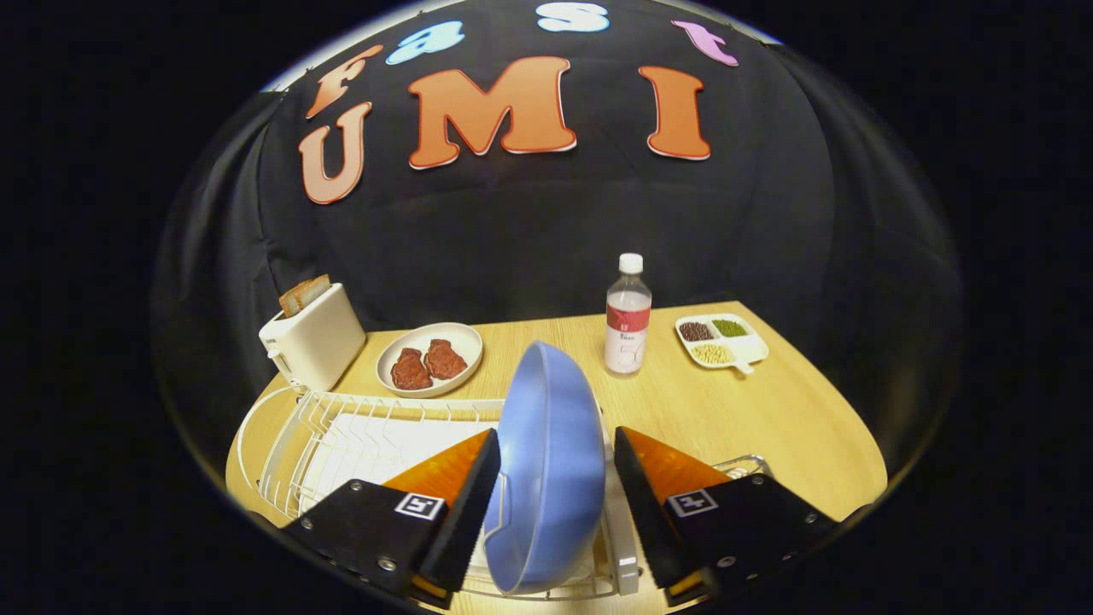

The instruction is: Take the plate from the dish rack, then take the spoon from the basket and place it into the plate.

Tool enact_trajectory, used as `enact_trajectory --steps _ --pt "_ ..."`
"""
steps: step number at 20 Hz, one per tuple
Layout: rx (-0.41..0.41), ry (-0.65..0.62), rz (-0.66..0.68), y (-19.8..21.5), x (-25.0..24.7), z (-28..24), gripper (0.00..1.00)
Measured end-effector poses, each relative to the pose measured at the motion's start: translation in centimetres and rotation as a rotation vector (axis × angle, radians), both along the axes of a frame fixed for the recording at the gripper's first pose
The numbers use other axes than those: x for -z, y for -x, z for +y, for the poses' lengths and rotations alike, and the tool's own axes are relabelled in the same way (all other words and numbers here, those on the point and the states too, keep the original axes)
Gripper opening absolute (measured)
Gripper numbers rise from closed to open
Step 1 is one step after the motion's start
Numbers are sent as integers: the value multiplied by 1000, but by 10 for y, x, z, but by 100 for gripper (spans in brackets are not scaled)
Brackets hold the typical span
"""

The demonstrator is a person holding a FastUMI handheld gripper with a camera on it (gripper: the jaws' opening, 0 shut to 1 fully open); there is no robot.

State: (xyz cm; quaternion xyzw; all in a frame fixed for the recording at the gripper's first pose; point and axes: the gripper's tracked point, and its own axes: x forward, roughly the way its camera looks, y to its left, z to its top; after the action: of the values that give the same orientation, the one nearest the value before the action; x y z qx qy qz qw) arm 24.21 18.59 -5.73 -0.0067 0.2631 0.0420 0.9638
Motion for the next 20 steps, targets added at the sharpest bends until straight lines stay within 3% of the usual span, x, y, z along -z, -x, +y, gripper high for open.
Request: enact_trajectory --steps 2,3,7,14,20 --pt "39 57 -18 -8 -3 -9 57" --pt "56 71 -9 -7 -2 -12 36" --pt "71 136 -27 -8 -10 -7 29" --pt "53 324 -134 -7 -47 6 29" --pt "58 269 -147 4 -61 0 29"
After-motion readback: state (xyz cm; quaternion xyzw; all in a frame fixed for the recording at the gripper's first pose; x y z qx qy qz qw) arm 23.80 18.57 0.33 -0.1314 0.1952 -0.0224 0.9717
